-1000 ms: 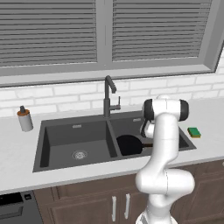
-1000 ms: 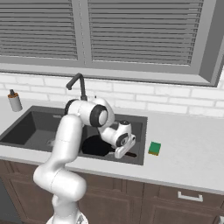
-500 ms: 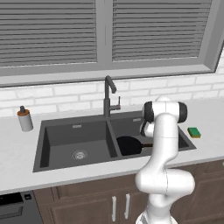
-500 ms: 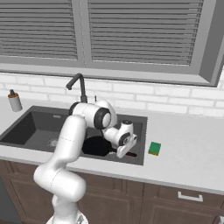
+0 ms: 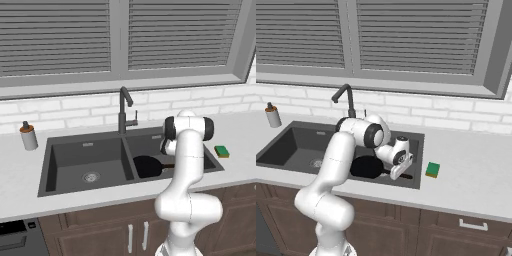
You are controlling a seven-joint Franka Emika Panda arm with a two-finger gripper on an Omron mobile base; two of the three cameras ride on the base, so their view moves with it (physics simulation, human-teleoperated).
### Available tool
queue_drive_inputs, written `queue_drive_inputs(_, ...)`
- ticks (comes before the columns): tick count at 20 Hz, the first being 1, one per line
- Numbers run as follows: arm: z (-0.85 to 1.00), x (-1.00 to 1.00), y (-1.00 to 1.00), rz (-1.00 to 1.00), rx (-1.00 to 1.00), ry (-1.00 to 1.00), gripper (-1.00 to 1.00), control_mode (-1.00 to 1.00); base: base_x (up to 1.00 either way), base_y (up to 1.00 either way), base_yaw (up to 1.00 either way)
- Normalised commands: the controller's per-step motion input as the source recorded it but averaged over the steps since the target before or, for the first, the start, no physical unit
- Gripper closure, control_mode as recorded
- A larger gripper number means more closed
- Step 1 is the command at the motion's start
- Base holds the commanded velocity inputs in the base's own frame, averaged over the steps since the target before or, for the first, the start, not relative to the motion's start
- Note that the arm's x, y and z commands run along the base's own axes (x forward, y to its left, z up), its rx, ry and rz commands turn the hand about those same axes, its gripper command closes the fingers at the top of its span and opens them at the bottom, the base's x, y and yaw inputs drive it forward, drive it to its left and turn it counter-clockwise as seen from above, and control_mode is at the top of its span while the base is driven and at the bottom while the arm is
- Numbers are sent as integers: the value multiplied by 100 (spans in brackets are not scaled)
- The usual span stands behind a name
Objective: Pick the pan and sponge and place them into the sink. Then turn on the water.
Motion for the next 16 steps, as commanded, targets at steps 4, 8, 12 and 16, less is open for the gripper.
queue_drive_inputs(4, 0, -1, 5, 4, 0, 6, -100, -100, 0, 0, 0)
queue_drive_inputs(8, 14, -4, 9, 7, 0, 9, -100, -100, 0, 0, 0)
queue_drive_inputs(12, 52, -6, 1, 8, 0, 3, -100, -100, 0, 0, 0)
queue_drive_inputs(16, 76, -12, 0, 7, 2, 0, -100, -100, 0, 0, 0)
